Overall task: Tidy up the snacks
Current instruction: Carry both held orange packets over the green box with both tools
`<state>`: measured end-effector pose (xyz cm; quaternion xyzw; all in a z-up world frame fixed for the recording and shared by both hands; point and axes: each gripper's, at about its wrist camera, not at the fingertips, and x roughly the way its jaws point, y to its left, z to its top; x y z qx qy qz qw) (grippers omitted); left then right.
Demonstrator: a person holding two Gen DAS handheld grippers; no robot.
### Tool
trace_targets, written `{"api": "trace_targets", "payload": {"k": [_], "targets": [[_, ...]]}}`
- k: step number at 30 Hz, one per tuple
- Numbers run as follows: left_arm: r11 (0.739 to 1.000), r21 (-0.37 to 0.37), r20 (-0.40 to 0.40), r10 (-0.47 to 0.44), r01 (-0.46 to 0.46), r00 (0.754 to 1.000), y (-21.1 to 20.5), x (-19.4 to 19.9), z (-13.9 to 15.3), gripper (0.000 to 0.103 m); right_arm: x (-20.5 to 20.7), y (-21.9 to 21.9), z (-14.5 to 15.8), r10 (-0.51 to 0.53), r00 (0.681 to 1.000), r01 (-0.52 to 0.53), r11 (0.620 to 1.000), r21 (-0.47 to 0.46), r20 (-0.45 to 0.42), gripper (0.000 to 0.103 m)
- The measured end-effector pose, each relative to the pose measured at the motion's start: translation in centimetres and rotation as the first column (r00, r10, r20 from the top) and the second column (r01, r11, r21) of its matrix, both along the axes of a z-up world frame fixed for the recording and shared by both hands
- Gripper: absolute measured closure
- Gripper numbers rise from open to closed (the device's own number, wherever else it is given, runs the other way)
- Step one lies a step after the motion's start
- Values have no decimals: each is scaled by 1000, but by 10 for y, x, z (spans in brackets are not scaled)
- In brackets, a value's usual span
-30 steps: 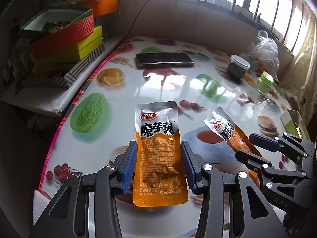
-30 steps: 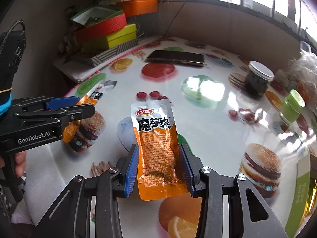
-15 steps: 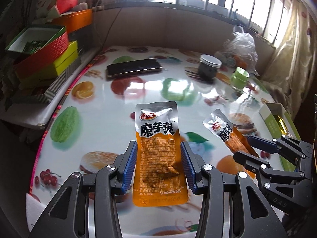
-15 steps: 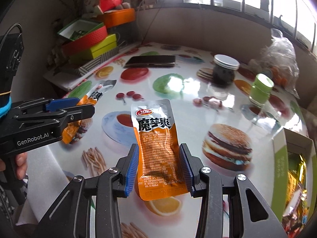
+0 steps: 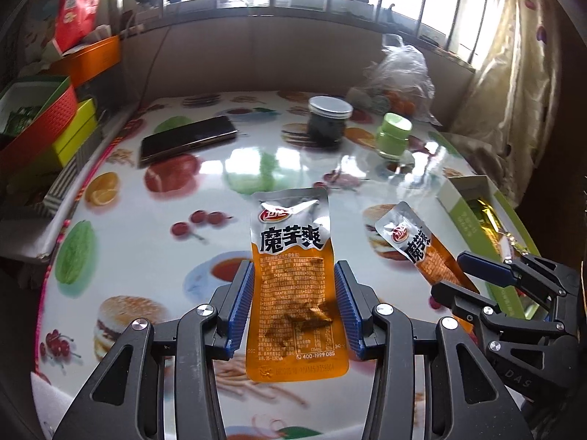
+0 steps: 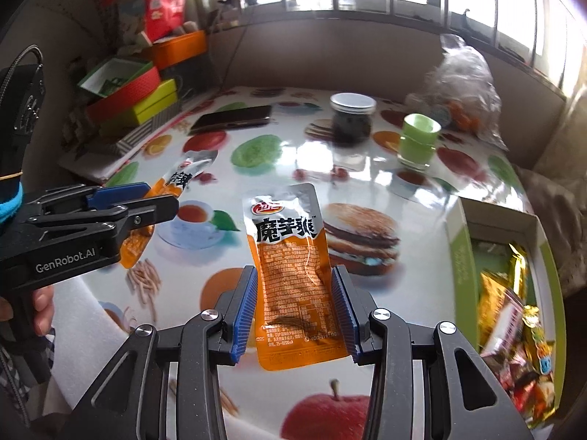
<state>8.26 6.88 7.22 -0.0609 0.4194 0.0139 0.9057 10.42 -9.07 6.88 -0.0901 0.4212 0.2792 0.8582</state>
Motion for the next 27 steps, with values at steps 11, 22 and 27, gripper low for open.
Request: {"api": "trace_targets", "payload": {"k": [11, 22, 27], "targets": [[996, -11, 16, -88, 88, 996, -36, 18, 11, 58, -5, -40, 12, -104, 995, 104, 995, 2, 6, 63], [984, -21, 26, -175, 175, 984, -79, 30, 19, 58, -13, -85, 19, -200, 980, 200, 980, 1, 14, 63], [979, -24, 31, -200, 201, 979, -98, 38, 22, 58, -14, -102, 21, -233, 972, 233, 972, -11, 11, 63]]}}
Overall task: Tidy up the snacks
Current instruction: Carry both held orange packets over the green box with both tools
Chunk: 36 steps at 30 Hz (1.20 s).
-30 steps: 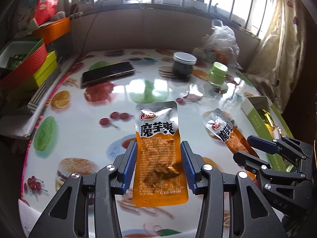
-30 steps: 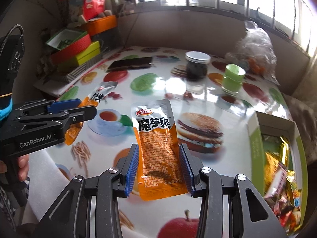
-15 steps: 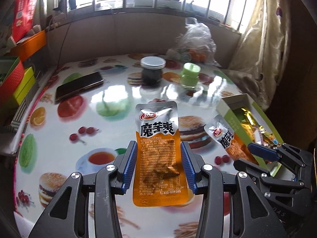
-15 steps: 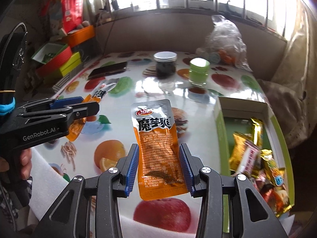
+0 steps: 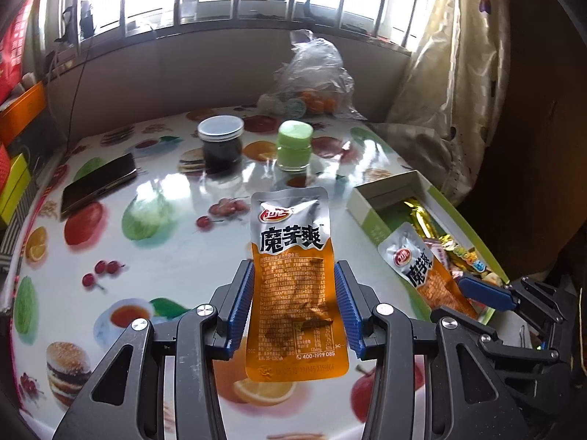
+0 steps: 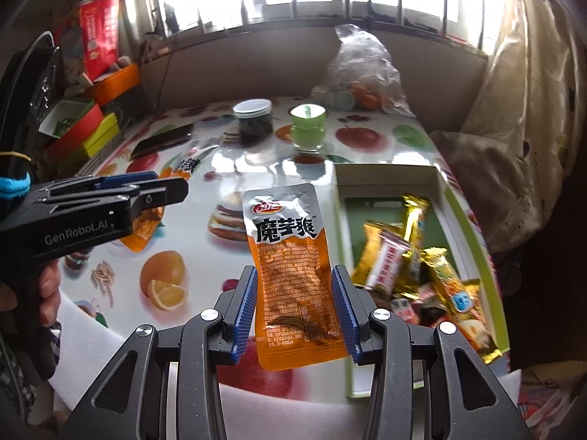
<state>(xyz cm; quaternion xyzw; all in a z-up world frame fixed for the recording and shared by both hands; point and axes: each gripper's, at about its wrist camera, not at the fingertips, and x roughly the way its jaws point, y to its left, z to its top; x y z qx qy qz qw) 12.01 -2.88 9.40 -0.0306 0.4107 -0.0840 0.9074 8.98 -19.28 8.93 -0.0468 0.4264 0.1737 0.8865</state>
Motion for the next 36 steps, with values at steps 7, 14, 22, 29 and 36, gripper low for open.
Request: {"api": "trace_targets", "payload": {"k": [7, 14, 22, 29, 36], "targets": [[999, -5, 2, -37, 38, 999, -26, 9, 3, 58, -1, -28, 1, -57, 998, 57, 998, -7, -2, 63], [997, -8, -3, -72, 72, 997, -52, 19, 3, 58, -1, -55, -1, -115, 993, 115, 993, -5, -8, 63], [994, -18, -13, -105, 105, 994, -76, 30, 1, 58, -1, -78, -3, -160, 987, 160, 987, 2, -12, 63], [991, -33, -29, -130, 129, 991, -96, 40, -3, 58, 0, -94, -8, -205, 978, 205, 979, -1, -21, 63], [987, -46, -51, -159, 157, 986, -112, 50, -11, 58, 1, -109, -11, -246, 969, 245, 969, -10, -22, 63]]}}
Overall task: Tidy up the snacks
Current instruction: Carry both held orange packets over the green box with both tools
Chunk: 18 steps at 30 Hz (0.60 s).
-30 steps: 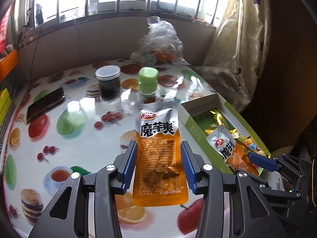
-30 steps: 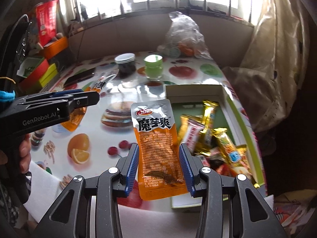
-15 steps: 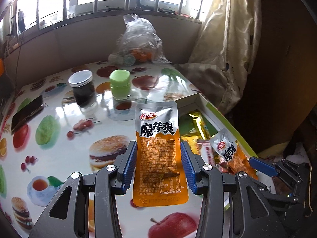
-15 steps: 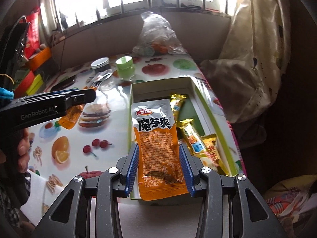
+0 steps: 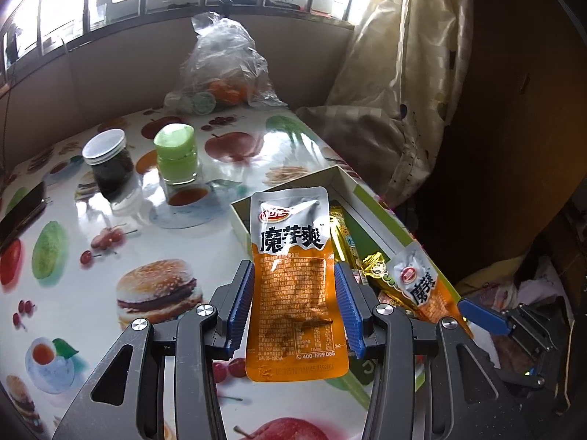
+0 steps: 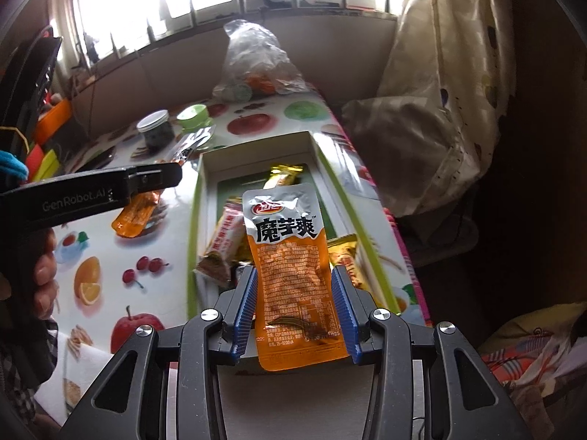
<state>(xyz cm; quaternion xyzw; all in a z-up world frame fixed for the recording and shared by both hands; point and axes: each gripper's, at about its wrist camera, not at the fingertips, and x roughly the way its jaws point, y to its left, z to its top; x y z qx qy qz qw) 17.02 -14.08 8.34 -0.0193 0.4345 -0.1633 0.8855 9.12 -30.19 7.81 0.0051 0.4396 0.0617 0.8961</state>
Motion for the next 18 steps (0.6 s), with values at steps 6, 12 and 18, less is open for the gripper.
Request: {"api": "trace_targets", "payload": {"k": [6, 12, 18], "targets": [[1000, 0, -20, -10, 10, 1000, -11, 8, -8, 58, 3, -8, -3, -21, 1000, 22, 1000, 2, -8, 63], [1000, 7, -38, -14, 14, 999, -14, 18, -16, 58, 8, -13, -7, -30, 999, 30, 1000, 3, -16, 63], [1000, 11, -50, -16, 17, 999, -18, 24, -22, 57, 15, -13, -10, -34, 999, 34, 999, -7, -18, 63]]}}
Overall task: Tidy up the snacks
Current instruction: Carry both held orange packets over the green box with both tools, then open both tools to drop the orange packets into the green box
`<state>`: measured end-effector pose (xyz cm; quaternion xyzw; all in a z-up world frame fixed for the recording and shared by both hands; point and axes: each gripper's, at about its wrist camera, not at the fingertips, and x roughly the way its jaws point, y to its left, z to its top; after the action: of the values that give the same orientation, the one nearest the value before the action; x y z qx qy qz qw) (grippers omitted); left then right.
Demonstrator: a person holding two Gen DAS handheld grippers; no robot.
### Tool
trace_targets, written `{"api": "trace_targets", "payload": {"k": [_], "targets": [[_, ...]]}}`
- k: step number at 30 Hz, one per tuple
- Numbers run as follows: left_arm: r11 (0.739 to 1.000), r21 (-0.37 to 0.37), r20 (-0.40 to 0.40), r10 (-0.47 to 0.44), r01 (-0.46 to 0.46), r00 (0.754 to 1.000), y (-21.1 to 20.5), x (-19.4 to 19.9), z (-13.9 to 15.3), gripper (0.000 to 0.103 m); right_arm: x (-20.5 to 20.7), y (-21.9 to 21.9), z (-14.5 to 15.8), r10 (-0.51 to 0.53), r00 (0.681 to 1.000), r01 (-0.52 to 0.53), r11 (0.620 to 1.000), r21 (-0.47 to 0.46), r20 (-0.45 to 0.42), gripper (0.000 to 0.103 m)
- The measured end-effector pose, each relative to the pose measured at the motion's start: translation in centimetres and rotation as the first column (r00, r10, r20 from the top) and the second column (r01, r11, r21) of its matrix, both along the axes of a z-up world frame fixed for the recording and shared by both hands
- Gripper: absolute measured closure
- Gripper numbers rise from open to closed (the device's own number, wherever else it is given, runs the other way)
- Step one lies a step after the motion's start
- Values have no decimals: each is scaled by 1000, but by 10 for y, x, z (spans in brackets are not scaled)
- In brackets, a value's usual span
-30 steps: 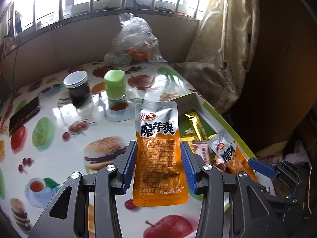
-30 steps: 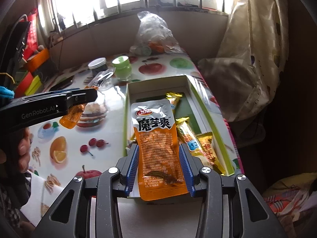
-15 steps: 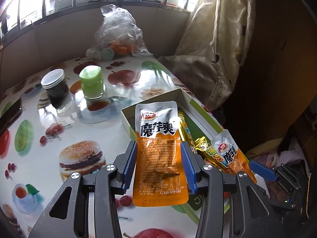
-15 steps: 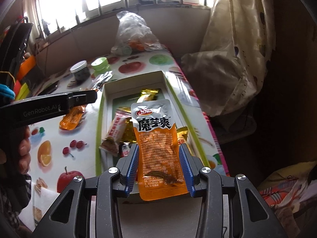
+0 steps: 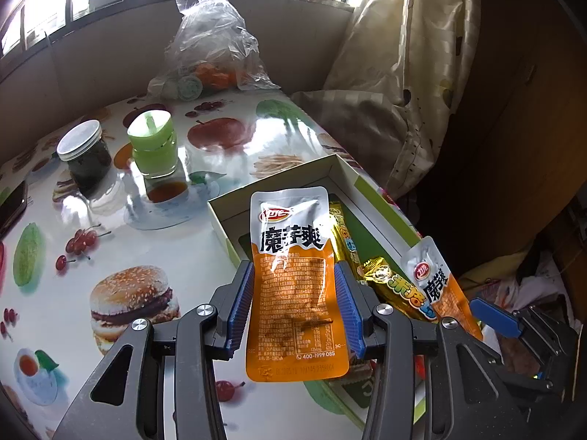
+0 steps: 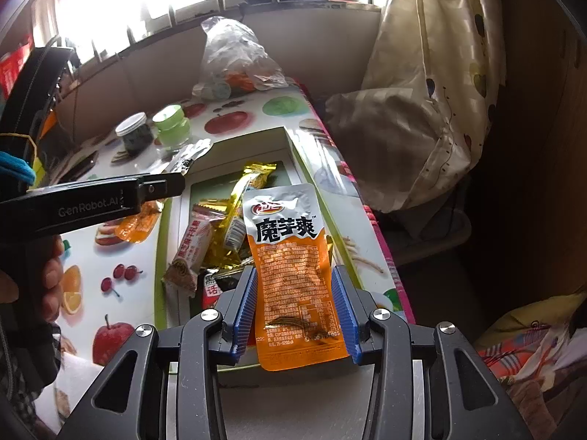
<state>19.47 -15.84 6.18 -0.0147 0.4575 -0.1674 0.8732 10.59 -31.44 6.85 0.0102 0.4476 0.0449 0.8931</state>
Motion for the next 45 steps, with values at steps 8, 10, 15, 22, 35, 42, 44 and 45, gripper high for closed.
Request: {"api": "trace_targets", "payload": {"k": [8, 10, 15, 22, 35, 42, 44, 45], "targets": [[1000, 7, -27, -5, 5, 1000, -4, 8, -10, 57, 10, -4, -5, -3, 1000, 3, 1000, -4, -9, 63], [1000, 9, -31, -8, 8, 999, -6, 9, -12, 57, 14, -6, -7, -5, 1000, 5, 1000, -6, -15, 62], [1000, 8, -40, -13, 14, 999, -9, 14, -16, 57, 21, -7, -13, 4, 1000, -3, 1000, 10, -22, 61], [1000, 6, -54, -22, 22, 998, -11, 17, -20, 56, 25, -6, -14, 8, 1000, -7, 1000, 20, -19, 58], [999, 6, -51, -35, 35, 998, -13, 12, -19, 53, 22, -9, -12, -7, 1000, 7, 998, 55, -1, 51], [999, 0, -37, -46, 46, 998, -14, 4, -13, 51, 18, -12, -7, -25, 1000, 24, 998, 61, 18, 49], [999, -7, -30, -50, 50, 998, -14, 1, -10, 51, 16, -12, -6, -26, 999, 25, 998, 61, 20, 49], [999, -8, -29, -49, 49, 998, -14, 0, -9, 51, 15, -11, -5, -28, 999, 26, 998, 59, 20, 49]]}}
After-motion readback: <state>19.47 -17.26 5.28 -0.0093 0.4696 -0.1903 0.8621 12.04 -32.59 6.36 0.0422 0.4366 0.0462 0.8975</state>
